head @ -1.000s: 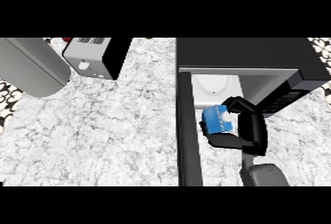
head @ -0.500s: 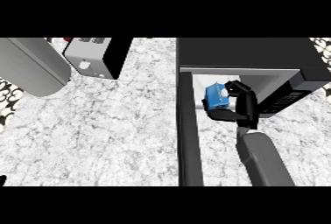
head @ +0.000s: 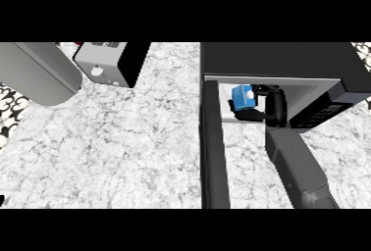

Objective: Pick up the milk, place it into the microwave and close the microwave

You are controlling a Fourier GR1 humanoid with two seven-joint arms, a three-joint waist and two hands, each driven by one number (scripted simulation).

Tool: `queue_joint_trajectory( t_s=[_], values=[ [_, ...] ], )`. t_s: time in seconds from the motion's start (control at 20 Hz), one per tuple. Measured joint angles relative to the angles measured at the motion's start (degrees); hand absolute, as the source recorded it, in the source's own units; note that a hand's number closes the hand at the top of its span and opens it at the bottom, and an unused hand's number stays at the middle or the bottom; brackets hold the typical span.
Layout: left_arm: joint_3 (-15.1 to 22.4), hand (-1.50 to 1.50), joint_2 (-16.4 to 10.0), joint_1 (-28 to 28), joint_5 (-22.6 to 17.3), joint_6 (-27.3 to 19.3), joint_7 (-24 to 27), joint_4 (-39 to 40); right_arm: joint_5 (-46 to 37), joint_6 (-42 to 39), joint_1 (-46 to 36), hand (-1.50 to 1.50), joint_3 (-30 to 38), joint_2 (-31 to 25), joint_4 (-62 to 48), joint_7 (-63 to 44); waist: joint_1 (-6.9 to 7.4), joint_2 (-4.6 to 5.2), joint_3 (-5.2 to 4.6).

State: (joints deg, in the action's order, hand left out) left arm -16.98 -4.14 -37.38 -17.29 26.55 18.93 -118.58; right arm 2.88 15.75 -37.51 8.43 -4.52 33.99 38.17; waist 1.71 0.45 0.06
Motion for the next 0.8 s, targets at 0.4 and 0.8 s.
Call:
queue_joint_trajectory(
  t_s=[0.4, 0.8],
  values=[
    [-0.3, -1.5, 0.4, 2.2, 0.7, 0.9, 0.3, 2.2, -4.4, 8.7, -9.4, 1.5, 0.9, -1.3, -12.3, 5.8, 0.85, 0.34, 0.01],
    [-1.3, -1.5, -0.3, 4.5, 0.5, 1.1, -0.2, 3.8, -11.3, 22.8, -15.4, 1.5, -1.6, -1.7, -19.8, 5.3, 1.53, 0.71, 0.02]
  ],
)
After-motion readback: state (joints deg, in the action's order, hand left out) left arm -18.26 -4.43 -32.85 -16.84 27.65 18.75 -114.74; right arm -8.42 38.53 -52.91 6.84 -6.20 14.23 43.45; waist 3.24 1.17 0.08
